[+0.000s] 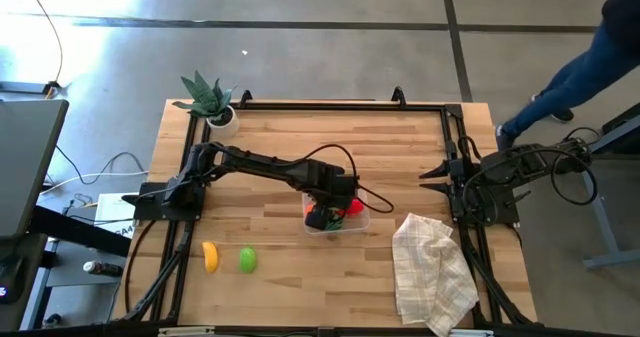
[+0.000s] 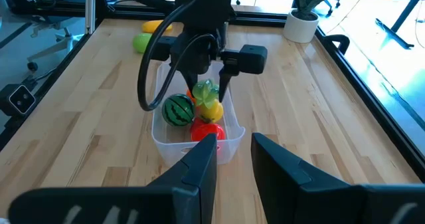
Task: Pick and placing Produce into tupperware
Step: Put the green starfruit into the transparent bin
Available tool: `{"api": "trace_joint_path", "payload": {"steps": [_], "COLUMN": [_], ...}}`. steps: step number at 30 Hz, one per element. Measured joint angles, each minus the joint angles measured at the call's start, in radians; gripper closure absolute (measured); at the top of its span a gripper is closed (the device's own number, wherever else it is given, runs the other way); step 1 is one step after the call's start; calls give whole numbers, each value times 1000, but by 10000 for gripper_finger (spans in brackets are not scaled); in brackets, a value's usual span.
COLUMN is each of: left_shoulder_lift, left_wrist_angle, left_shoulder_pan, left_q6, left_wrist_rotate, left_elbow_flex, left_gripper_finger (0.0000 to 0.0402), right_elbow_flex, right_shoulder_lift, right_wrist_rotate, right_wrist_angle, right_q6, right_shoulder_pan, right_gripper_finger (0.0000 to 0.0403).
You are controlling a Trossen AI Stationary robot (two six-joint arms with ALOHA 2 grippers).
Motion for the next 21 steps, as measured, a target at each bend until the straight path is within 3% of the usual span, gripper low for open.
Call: {"api": "trace_joint_path", "payload": {"steps": [5, 13, 21], "left_shoulder_lift": [0, 0, 18], "left_wrist_angle": [-3, -1, -21], "left_shoulder_pan": [0, 0, 0], "left_q6": [5, 30, 7], "left_wrist_rotate": [2, 2, 2], "left_elbow_flex": [0, 0, -2], "left_gripper_finger": [176, 187, 136], "right_elbow_flex": [0, 0, 0], "right_shoulder_lift": [0, 0, 0], "right_wrist_rotate": [0, 0, 0], "right_wrist_angle": [0, 0, 0], "right_q6": [0, 0, 0], "right_shoulder_pan": [0, 0, 0], "right_gripper_finger": [318, 318, 318]}}
